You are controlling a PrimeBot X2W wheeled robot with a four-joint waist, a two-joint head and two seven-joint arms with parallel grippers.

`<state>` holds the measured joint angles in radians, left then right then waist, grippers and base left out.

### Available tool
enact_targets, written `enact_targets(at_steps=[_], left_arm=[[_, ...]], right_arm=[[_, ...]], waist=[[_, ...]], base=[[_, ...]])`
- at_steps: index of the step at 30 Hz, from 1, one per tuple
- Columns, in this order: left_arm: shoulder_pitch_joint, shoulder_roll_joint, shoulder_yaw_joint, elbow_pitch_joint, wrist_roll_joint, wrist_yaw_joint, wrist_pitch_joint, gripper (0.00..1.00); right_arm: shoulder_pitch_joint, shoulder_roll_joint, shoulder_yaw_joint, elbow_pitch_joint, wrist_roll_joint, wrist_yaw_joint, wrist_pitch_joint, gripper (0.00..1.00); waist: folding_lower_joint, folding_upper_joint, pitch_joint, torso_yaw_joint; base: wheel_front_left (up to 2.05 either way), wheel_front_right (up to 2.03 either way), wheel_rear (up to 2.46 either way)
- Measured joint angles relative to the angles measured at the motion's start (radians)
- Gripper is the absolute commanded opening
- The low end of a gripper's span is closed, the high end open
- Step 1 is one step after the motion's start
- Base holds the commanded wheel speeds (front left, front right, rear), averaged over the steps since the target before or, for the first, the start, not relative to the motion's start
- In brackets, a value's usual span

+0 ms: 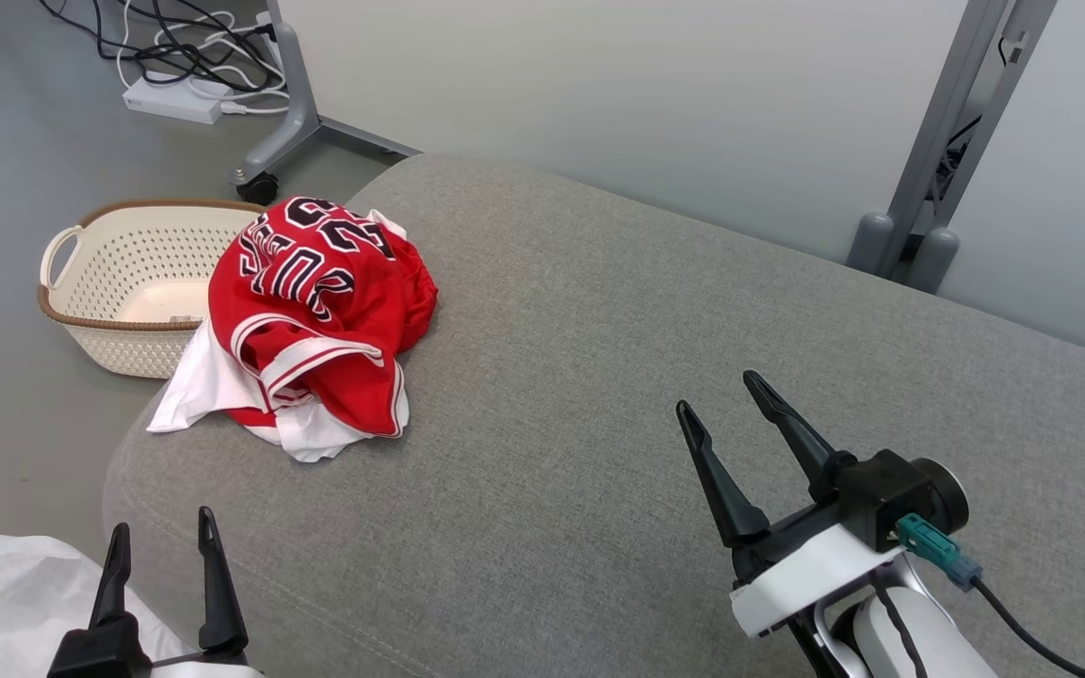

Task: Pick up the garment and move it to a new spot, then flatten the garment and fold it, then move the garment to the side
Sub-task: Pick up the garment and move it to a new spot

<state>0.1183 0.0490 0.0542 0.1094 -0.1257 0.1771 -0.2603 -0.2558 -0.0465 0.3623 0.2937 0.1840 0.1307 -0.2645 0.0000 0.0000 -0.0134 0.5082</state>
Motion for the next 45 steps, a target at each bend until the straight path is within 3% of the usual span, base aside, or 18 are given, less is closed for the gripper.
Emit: enact_targets(at_steps=[6,14,20,24,28,31,32,35,36,38,41,45], left_arm=[[-0.003,-0.001,0.005,0.004,-0.001,-0.002,0.0,1.0],[-0.05,-0.001,0.067,0.0,-0.001,-0.041,0.0,1.0],[-0.153,0.036,0.109,0.037,0.035,-0.118,0.0,1.0],[-0.294,0.041,0.137,0.18,-0.04,-0.208,-0.001,1.0],[-0.484,0.108,0.138,0.363,-0.066,-0.257,0.007,1.0],[-0.6,0.174,0.085,0.486,-0.104,-0.3,0.101,1.0],[-0.681,0.224,0.055,0.544,-0.151,-0.304,0.177,1.0],[-0.762,0.29,-0.042,0.586,-0.24,-0.307,0.271,1.0],[-0.762,0.29,-0.042,0.586,-0.24,-0.307,0.271,1.0],[-0.791,0.327,-0.117,0.606,-0.306,-0.307,0.352,1.0],[-0.828,0.374,-0.153,0.662,-0.402,-0.307,0.473,1.0],[-0.884,0.427,-0.199,0.716,-0.443,-0.307,0.55,1.0]], right_arm=[[0.008,0.0,-0.004,-0.011,-0.003,0.0,0.0,1.0],[0.042,0.001,-0.049,-0.031,-0.028,0.0,0.0,1.0],[0.082,-0.001,-0.099,-0.069,-0.081,0.0,0.0,1.0],[0.098,0.0,-0.155,-0.109,-0.131,0.0,0.0,1.0],[0.084,-0.022,-0.138,-0.131,-0.184,0.0,0.0,1.0],[0.068,-0.033,-0.147,-0.146,-0.19,0.0,0.0,1.0],[0.059,-0.042,-0.148,-0.151,-0.192,0.0,0.0,1.0],[0.05,-0.05,-0.144,-0.156,-0.194,0.0,0.0,1.0],[0.05,-0.05,-0.144,-0.156,-0.194,0.0,0.0,1.0],[0.041,-0.055,-0.14,-0.156,-0.194,0.0,0.0,1.0],[0.032,-0.061,-0.142,-0.156,-0.194,0.0,0.0,1.0],[0.007,-0.07,-0.131,-0.151,-0.192,0.0,0.0,1.0]], waist=[[0.0,0.0,-0.007,-0.006],[0.0,0.0,-0.011,-0.012],[0.0,0.0,0.011,-0.019],[0.0,-0.0001,0.05,-0.022],[0.0,0.0,0.108,-0.032],[0.0,0.0,0.147,-0.056],[0.0,0.0,0.169,-0.075],[0.0,0.0,0.198,-0.102],[0.0,0.0,0.198,-0.102],[0.0,0.0,0.215,-0.119],[0.0,0.0,0.239,-0.137],[0.0,0.0,0.273,-0.157]], base=[[0.0,0.0,0.0],[0.0,0.0,0.0],[0.0,0.0,0.0],[0.0,0.0,0.0],[0.0,0.0,0.0],[0.0,0.0,0.0],[0.0,0.0,0.0],[0.0,0.0,0.0],[0.0,0.0,0.0],[0.0,0.0,0.0],[0.0,0.0,0.0],[0.0,0.0,0.0]])
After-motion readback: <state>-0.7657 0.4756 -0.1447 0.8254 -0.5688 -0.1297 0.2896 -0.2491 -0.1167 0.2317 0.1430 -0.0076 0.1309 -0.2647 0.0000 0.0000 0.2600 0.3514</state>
